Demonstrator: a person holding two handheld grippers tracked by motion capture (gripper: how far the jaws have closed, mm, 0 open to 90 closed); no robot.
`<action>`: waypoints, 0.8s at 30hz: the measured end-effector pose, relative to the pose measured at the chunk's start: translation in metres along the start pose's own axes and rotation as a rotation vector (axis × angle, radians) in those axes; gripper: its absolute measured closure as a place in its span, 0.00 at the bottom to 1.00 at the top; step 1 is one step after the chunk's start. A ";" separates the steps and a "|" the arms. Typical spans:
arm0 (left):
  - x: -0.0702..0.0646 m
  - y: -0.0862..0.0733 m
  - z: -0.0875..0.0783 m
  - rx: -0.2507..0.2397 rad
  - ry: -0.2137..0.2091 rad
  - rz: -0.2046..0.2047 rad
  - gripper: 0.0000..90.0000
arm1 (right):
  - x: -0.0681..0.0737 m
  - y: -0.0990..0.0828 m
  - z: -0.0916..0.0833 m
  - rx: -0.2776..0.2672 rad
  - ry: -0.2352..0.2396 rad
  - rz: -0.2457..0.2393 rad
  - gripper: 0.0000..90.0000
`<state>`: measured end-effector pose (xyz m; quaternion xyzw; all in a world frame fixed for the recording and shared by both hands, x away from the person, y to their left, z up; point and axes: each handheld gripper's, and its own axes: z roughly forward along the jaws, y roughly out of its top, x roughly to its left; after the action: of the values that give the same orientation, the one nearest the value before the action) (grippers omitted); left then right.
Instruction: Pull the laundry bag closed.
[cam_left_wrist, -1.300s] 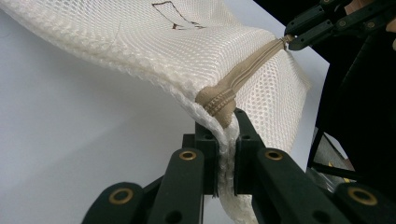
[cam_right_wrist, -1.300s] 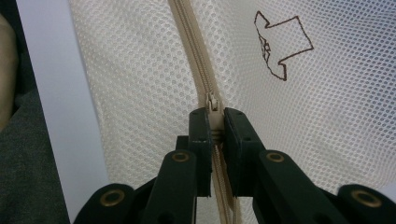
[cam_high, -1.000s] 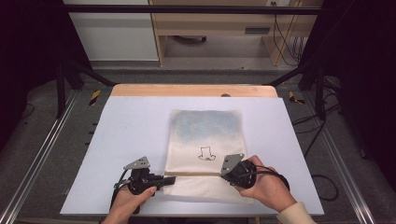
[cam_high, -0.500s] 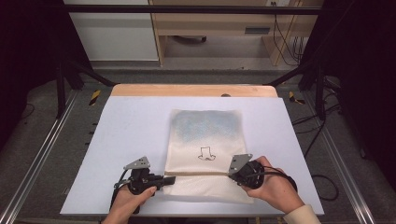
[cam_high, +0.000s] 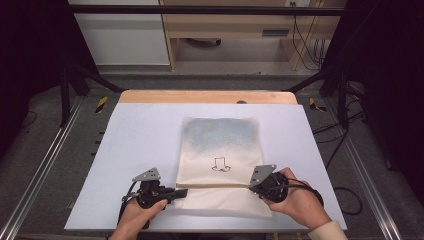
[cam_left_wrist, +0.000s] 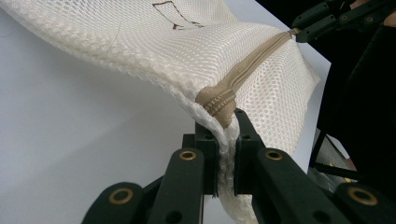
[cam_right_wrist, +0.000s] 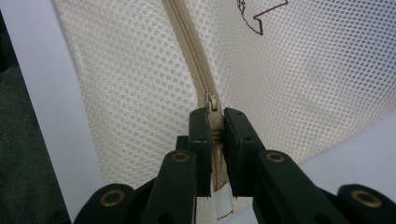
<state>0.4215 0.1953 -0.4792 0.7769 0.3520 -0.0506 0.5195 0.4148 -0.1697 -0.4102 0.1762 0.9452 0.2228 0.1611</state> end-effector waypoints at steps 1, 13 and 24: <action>0.000 0.000 0.000 0.000 0.000 0.000 0.93 | 0.000 0.000 0.000 -0.001 0.000 -0.002 0.91; -0.001 0.000 0.000 0.002 0.000 0.002 0.93 | 0.000 -0.002 0.000 0.004 0.006 -0.003 0.91; -0.001 0.000 0.001 0.004 0.000 0.005 0.93 | 0.000 -0.007 -0.002 0.011 0.005 0.008 0.91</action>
<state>0.4211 0.1941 -0.4794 0.7789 0.3499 -0.0503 0.5180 0.4123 -0.1766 -0.4121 0.1803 0.9460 0.2189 0.1569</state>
